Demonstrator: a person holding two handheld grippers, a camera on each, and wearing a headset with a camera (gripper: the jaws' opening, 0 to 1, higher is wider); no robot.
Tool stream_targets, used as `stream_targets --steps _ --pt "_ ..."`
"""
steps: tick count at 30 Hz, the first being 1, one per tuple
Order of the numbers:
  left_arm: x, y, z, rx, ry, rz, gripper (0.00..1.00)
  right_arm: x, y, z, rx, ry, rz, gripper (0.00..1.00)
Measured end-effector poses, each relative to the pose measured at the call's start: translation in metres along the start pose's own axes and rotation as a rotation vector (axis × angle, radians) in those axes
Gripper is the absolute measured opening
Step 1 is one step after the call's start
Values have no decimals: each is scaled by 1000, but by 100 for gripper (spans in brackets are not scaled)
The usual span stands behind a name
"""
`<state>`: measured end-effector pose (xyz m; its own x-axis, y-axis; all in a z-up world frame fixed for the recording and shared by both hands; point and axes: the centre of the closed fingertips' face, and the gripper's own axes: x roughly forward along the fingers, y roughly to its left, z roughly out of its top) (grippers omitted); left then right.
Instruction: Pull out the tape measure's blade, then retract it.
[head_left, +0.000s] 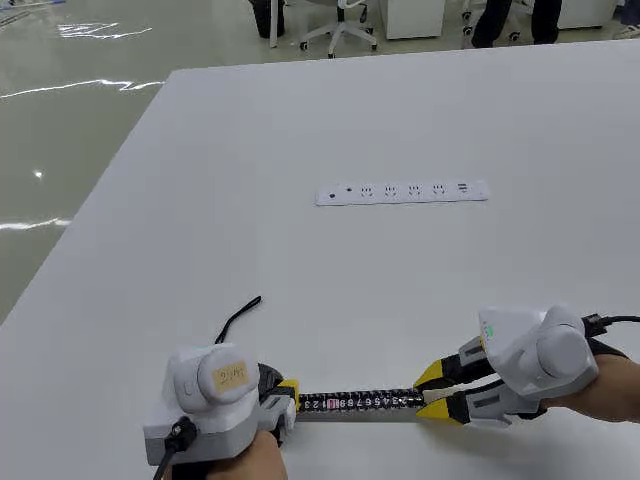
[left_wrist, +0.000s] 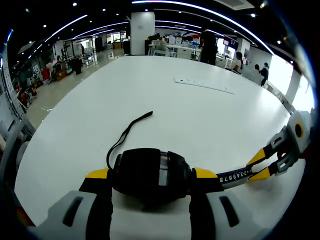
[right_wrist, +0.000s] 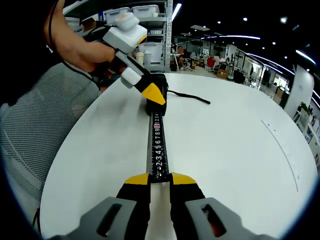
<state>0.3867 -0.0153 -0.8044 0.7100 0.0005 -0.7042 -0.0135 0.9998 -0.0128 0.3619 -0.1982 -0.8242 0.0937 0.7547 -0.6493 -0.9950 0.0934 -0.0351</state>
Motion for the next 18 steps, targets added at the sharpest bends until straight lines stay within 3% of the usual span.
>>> stream_targets --steps 18 --pt "0 1 0 -7 3 -4 57 2 0 2 -6 -3 0 14"
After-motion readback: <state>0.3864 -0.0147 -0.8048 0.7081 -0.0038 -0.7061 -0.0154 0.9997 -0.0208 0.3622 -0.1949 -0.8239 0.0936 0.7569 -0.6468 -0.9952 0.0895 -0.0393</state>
